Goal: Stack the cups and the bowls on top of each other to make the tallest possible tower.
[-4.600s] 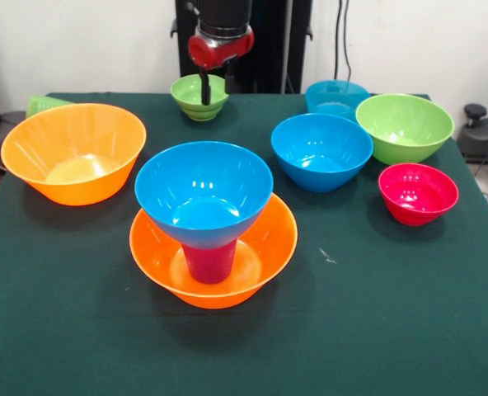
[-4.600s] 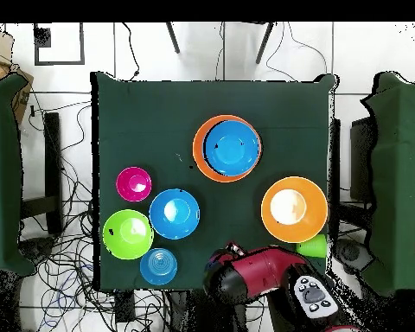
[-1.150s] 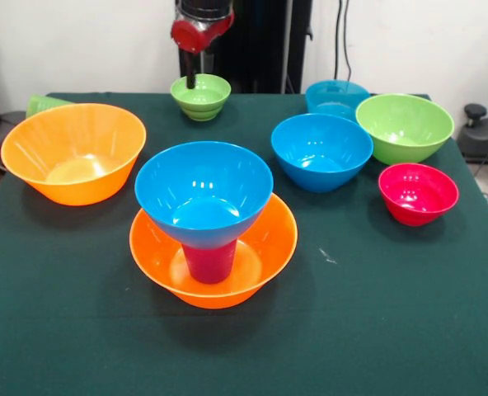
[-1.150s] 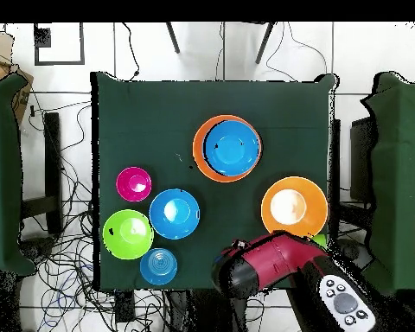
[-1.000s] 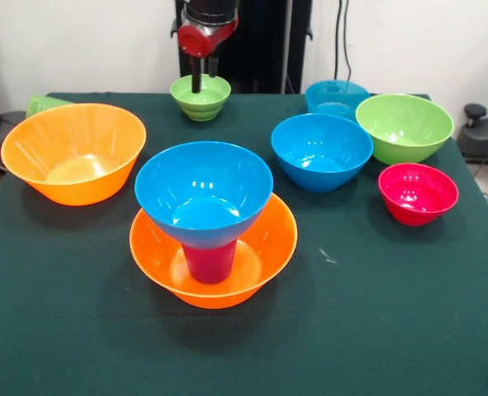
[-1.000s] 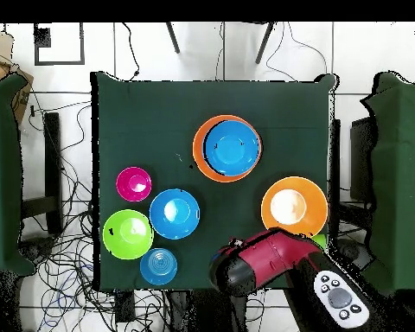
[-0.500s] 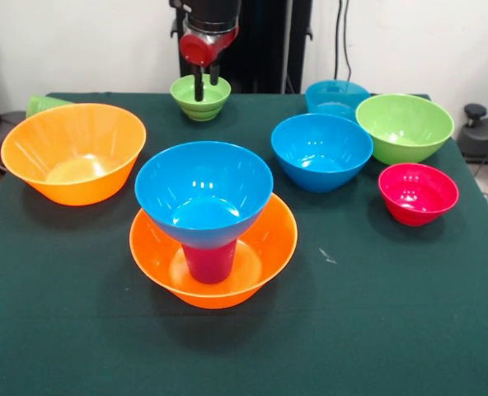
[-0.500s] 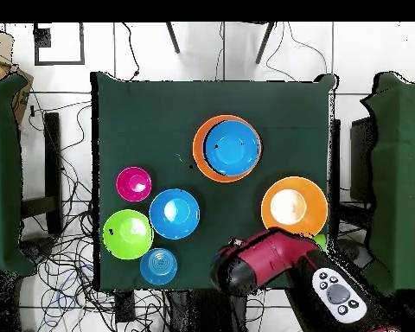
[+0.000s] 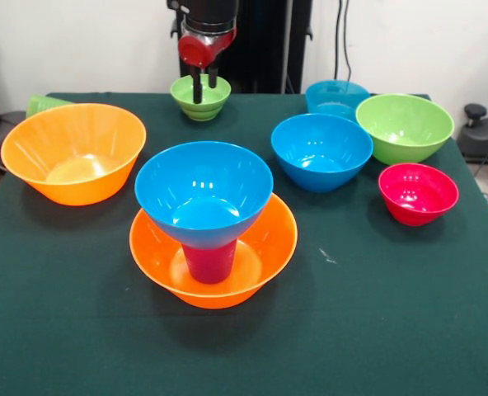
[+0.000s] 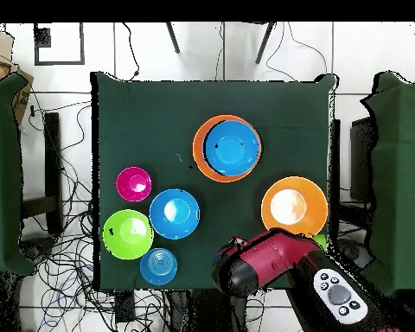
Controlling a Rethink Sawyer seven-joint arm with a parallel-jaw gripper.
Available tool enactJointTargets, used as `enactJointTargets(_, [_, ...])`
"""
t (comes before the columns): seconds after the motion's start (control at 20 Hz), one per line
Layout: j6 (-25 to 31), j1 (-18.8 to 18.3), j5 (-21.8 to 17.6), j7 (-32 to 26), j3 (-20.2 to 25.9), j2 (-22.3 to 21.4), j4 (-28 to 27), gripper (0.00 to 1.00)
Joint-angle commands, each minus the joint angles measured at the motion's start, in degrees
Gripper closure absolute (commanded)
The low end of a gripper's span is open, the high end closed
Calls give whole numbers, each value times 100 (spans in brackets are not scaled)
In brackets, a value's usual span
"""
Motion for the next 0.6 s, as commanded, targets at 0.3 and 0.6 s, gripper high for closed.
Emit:
enactJointTargets(0.3, [-392, 214, -555, 316, -99, 534, -528, 0])
enactJointTargets(0.6, [-482, 249, -605, 371, -143, 630, -578, 0])
